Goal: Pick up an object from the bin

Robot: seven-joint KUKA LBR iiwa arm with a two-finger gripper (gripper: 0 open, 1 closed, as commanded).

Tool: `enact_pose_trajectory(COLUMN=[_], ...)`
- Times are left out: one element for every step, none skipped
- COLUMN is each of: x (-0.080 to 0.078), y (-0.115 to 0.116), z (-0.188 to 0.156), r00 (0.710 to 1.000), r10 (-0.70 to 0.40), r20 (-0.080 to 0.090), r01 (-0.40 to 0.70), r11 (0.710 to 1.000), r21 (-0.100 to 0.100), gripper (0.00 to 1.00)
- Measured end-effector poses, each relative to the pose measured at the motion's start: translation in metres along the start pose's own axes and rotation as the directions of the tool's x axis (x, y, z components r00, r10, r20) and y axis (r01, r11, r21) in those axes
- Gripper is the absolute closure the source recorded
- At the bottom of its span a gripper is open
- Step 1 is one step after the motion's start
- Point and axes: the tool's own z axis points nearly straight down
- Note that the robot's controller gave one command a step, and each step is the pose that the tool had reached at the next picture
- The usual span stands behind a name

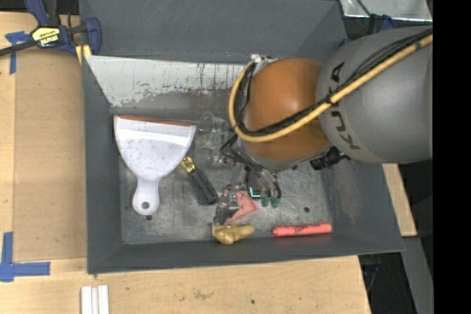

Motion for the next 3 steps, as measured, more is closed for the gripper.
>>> enact_pose_trajectory(x=[-0.002, 0.002, -0.003], y=[0.0, -0.025, -0.034], z=[-0.003, 0.049, 0.077], r00=[1.0, 1.0, 0.997], r10=[0.002, 0.013, -0.078], r20=[0.007, 0.013, 0.008], r01=[-0.002, -0.013, 0.078], r11=[1.0, 1.0, 0.997], r21=[-0.002, -0.003, -0.014], gripper=[0.0, 0.0, 1.0])
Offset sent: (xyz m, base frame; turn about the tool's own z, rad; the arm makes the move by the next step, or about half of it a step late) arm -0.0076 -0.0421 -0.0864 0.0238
